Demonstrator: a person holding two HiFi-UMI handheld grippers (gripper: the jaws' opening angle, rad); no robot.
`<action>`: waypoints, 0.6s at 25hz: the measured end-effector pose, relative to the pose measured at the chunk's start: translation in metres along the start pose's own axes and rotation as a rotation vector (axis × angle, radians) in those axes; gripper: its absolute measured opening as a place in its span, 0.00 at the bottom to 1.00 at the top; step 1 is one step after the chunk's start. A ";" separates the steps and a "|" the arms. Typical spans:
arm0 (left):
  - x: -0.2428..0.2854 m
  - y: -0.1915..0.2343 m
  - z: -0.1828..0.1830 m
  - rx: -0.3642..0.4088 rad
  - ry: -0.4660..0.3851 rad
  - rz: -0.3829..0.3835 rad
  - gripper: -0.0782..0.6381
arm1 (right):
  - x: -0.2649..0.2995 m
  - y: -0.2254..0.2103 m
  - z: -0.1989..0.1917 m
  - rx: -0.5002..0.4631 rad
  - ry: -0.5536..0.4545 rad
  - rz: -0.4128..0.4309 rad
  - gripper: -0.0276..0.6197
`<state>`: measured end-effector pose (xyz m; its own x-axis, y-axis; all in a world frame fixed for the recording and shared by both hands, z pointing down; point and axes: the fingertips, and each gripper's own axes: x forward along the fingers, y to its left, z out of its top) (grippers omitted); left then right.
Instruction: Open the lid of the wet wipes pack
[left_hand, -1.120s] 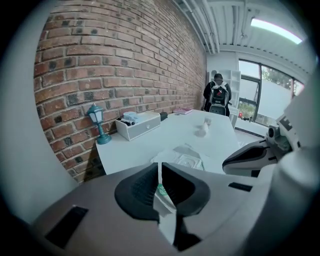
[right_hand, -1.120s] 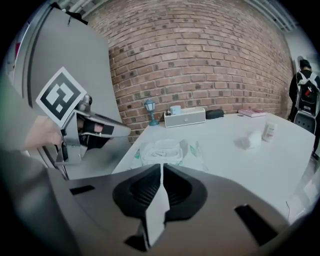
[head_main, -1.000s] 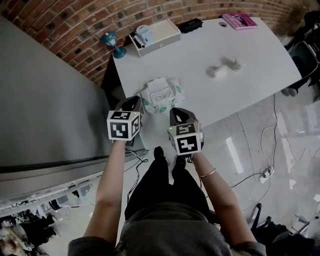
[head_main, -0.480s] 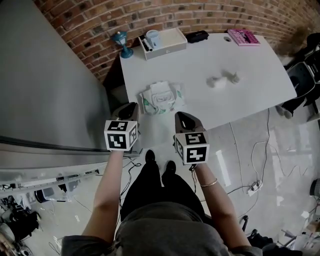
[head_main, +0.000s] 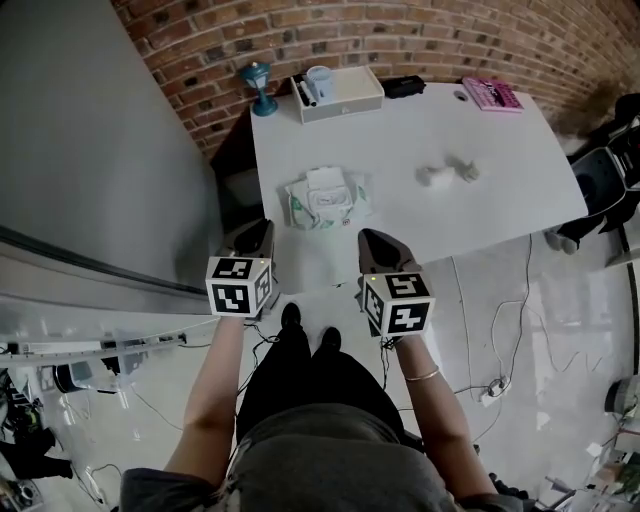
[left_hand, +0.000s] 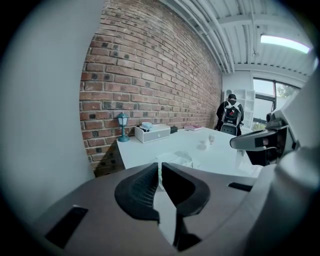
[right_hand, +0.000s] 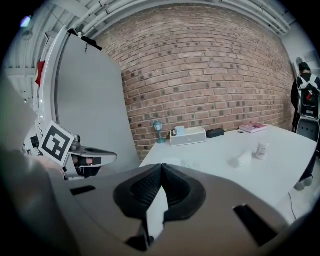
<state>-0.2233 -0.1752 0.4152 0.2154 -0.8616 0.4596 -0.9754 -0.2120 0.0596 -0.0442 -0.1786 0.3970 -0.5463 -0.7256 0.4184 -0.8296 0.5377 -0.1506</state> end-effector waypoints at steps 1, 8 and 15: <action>-0.003 0.000 -0.002 -0.003 -0.003 0.003 0.16 | -0.001 0.000 0.001 -0.003 -0.005 0.001 0.05; -0.015 -0.007 -0.006 -0.038 -0.029 0.010 0.16 | -0.009 0.000 -0.001 -0.015 -0.006 0.012 0.05; -0.022 -0.010 -0.007 -0.043 -0.041 0.010 0.16 | -0.011 0.000 -0.002 -0.011 -0.003 0.010 0.05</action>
<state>-0.2187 -0.1511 0.4109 0.2069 -0.8819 0.4236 -0.9784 -0.1844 0.0939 -0.0375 -0.1699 0.3946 -0.5546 -0.7216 0.4144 -0.8230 0.5492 -0.1452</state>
